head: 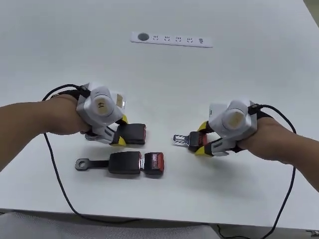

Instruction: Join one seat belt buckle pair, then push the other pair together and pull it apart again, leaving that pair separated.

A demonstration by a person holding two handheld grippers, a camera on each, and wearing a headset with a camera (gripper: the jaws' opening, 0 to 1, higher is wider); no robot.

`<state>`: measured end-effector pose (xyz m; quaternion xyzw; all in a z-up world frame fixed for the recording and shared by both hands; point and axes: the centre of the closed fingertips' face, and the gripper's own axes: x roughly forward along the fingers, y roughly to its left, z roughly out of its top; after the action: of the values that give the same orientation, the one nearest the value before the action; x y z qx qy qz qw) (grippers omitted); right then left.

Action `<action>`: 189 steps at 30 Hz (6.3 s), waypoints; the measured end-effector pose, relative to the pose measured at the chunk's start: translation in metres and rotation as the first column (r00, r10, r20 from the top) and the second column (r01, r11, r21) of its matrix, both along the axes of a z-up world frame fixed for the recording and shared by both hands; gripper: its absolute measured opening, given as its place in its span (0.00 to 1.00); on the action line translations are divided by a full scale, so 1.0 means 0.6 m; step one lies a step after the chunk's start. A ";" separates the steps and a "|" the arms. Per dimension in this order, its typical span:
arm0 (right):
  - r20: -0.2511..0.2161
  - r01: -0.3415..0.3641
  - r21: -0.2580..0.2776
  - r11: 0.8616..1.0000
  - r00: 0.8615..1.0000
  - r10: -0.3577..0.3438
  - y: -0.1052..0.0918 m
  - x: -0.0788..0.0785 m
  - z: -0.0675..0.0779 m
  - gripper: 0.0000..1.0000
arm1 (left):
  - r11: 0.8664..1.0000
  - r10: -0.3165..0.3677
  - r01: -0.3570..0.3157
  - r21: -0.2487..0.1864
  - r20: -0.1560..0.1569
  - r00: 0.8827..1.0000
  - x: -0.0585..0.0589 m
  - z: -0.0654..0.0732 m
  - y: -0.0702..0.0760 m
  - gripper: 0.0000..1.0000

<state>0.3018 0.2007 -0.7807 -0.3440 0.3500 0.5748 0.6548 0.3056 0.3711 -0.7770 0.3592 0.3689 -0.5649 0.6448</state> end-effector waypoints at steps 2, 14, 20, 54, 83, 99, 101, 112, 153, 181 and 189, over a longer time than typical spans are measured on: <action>0.014 -0.009 -0.006 1.000 1.000 0.010 0.002 0.006 -0.001 0.32 | 1.000 -0.001 0.001 0.000 -0.003 1.000 0.001 0.000 0.000 0.33; 0.021 -0.025 0.004 1.000 0.999 0.025 0.036 0.005 0.000 0.32 | 1.000 -0.002 0.002 -0.001 -0.008 1.000 0.001 -0.002 0.000 0.33; 0.022 -0.041 0.013 0.999 0.999 0.041 0.063 0.013 -0.001 0.32 | 1.000 -0.003 0.003 0.002 -0.011 1.000 0.001 -0.004 0.000 0.33; 0.024 -0.111 -0.004 0.994 0.994 0.111 0.130 0.014 0.004 0.32 | 1.000 0.009 -0.009 0.007 -0.025 1.000 0.000 -0.004 -0.002 0.33; 0.017 -0.136 0.015 0.991 0.991 0.136 0.154 0.018 0.001 0.31 | 1.000 0.007 -0.007 -0.024 -0.029 1.000 0.003 -0.005 -0.001 0.33; 0.017 -0.127 0.010 0.992 0.992 0.127 0.167 0.020 0.000 0.30 | 0.999 0.007 -0.009 -0.037 -0.040 0.999 0.000 -0.005 -0.003 0.32; 0.018 -0.128 0.009 0.992 0.992 0.127 0.168 0.019 0.000 0.30 | 0.999 0.008 -0.010 -0.037 -0.041 0.999 0.000 -0.005 -0.003 0.32; 0.006 -0.126 0.019 0.992 0.992 0.126 0.188 0.017 0.003 0.30 | 0.999 0.004 -0.006 -0.040 -0.038 0.999 0.002 -0.006 -0.002 0.32; 0.009 -0.100 0.033 0.994 0.995 0.099 0.162 0.016 0.006 0.31 | 0.997 0.031 -0.034 -0.069 -0.041 0.999 0.001 -0.005 -0.001 0.33; -0.016 -0.036 -0.013 0.999 0.999 0.036 0.034 0.025 0.000 0.33 | 0.997 0.035 -0.038 -0.069 -0.042 0.998 0.000 -0.001 -0.002 0.33; -0.034 -0.031 -0.023 0.999 0.999 0.030 0.014 0.025 -0.006 0.33 | 0.997 0.032 -0.035 -0.065 -0.043 0.999 -0.001 -0.001 -0.002 0.33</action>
<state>0.3167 0.2092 -0.7845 -0.3472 0.3622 0.5865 0.6358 0.3051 0.3700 -0.7776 0.3198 0.3696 -0.5731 0.6578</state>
